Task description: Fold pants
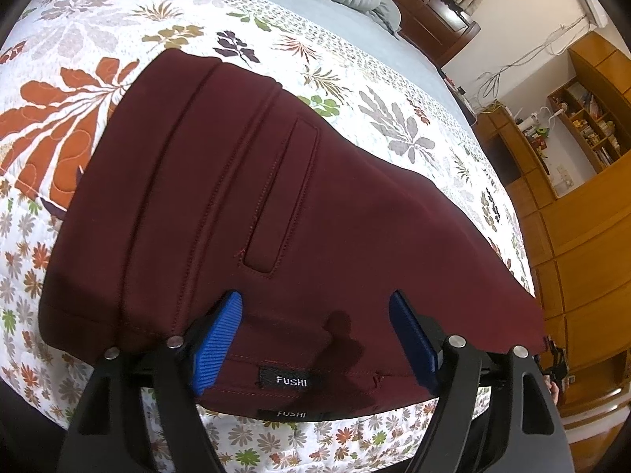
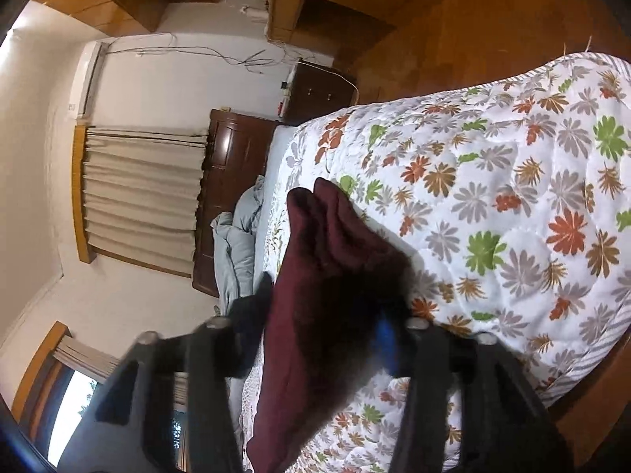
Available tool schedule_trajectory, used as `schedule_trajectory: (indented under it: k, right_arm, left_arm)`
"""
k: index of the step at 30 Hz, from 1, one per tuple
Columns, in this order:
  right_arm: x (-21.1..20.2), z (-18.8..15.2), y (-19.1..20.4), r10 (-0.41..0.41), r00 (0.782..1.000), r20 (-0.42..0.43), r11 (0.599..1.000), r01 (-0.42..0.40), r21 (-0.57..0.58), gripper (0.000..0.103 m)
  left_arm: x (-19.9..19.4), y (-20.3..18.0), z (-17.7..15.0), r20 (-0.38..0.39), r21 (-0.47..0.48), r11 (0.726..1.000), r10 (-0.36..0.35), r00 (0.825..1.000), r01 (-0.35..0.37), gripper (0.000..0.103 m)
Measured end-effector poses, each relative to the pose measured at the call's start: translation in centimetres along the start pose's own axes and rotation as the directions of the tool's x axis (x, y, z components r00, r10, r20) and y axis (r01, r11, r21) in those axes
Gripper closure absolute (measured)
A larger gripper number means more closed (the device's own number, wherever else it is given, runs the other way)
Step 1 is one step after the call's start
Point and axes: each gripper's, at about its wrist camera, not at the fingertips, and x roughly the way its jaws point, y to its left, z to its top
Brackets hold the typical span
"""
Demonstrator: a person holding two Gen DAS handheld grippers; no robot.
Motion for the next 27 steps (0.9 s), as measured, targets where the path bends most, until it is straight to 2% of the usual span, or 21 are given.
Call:
schedule_trajectory:
  k: [6,11,15,21,27]
  right_arm:
    - [0.1,0.1,2.5,-0.124,0.992,-0.002,0.990,0.124,-0.061,0.083]
    - [0.0,-0.3,7.7,-0.224,0.975,0.011,0.958,0.222,-0.181,0.083]
    - [0.2,-1.2,12.9,-0.255,0.966,0.034,0.924,0.254,-0.287,0.083]
    - [1.2,-4.2,20.7,-0.278,0.957,0.080,0.845,0.283,-0.453,0.083]
    - [2.3,-7.4,26.7,-0.297,0.947,0.124,0.744,0.311,-0.592,0.083]
  left_arm:
    - [-0.1,0.4,0.2,-0.002,-0.024,0.999,-0.020,1.000,0.020,0.025]
    - [-0.3,0.5,0.0,0.002,-0.028,0.999,-0.030,1.000,0.030,0.025]
    - [-0.6,0.8,-0.2,0.006,-0.032,0.998,-0.046,0.999,0.047,0.025]
    - [-0.9,0.9,-0.3,0.008,-0.034,0.997,-0.075,0.997,0.075,0.025]
    - [-1.2,1.0,-0.4,0.005,-0.037,0.995,-0.096,0.995,0.096,0.025]
